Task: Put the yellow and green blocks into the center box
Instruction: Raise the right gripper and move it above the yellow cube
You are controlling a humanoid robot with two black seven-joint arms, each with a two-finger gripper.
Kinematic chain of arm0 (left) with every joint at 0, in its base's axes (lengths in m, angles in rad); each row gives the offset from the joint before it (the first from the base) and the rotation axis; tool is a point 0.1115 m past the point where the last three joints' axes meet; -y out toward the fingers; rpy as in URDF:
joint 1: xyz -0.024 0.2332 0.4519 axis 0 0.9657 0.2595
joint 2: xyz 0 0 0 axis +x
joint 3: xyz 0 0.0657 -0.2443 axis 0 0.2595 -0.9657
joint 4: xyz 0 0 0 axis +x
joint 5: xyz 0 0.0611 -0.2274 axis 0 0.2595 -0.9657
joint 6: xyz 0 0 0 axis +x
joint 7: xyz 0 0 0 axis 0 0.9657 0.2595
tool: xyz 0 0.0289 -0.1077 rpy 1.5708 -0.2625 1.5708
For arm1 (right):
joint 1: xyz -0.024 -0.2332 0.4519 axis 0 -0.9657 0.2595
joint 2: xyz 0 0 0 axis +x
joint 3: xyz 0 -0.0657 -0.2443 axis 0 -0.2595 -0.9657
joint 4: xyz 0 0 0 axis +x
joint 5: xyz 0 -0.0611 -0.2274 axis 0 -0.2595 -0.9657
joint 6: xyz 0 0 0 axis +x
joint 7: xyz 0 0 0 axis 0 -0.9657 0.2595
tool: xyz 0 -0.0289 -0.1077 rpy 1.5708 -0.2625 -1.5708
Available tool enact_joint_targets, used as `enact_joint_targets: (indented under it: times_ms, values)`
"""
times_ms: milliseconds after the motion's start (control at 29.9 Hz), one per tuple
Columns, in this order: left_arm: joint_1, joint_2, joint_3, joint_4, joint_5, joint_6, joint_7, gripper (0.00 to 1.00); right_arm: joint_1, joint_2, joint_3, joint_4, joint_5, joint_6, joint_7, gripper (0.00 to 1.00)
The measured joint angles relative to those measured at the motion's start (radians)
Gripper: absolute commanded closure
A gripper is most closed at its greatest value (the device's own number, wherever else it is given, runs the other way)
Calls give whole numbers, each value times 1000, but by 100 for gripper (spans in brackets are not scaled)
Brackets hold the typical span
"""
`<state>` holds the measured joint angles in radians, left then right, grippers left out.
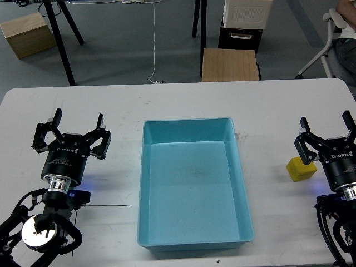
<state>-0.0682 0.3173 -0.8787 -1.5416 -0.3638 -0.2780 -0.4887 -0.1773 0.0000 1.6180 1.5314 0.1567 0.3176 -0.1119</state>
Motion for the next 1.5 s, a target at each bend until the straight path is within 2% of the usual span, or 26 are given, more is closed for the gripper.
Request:
enact_joint_targets:
  times_ms: [234,501,635,735,802,869,902,936,1002,1036,1069,1103,1236,1504]
  values:
    - [1,3,3,1,2,5,0,0,3,0,-1,0,-42,12,1,1]
    - [1,3,1,2,2,-4,0,0,78,-11,47,-1,-494,33,10,1]
    - [0,3,0,2,2,-5,0,0,168,-130,31,7,-688,57,12,1]
    - [-1,3,0,3,2,-5,0,0,259,-255,-15,2,-882,115,14,1]
    - [-1,3,0,4,2,-5,0,0,315,-346,-49,-6,-1000,153,31,1]
    - [-1,3,0,6,2,-5,0,0,362,-452,-97,-14,-1112,166,87,1]
    - [-1,4,0,7,2,-5,0,0,391,-518,-133,-17,-1183,169,145,1]
    - [-1,4,0,8,2,-5,0,0,419,-576,-167,-19,-1250,170,212,1]
    - [-2,4,0,9,2,-5,0,0,488,-699,-249,-29,-1424,171,406,1]
    - [-3,3,0,10,2,-4,0,0,518,-745,-289,-34,-1508,171,479,1]
    - [-3,3,1,10,3,-3,0,0,550,-787,-337,-39,-1601,171,535,1]
    - [-4,2,1,11,2,-2,0,0,582,-819,-387,-42,-1688,172,567,1]
    - [-7,2,1,11,2,-1,0,0,688,-905,-576,-41,-1942,172,599,1]
    - [-8,2,2,15,2,-4,0,0,719,-1050,-792,-53,-2095,171,601,1]
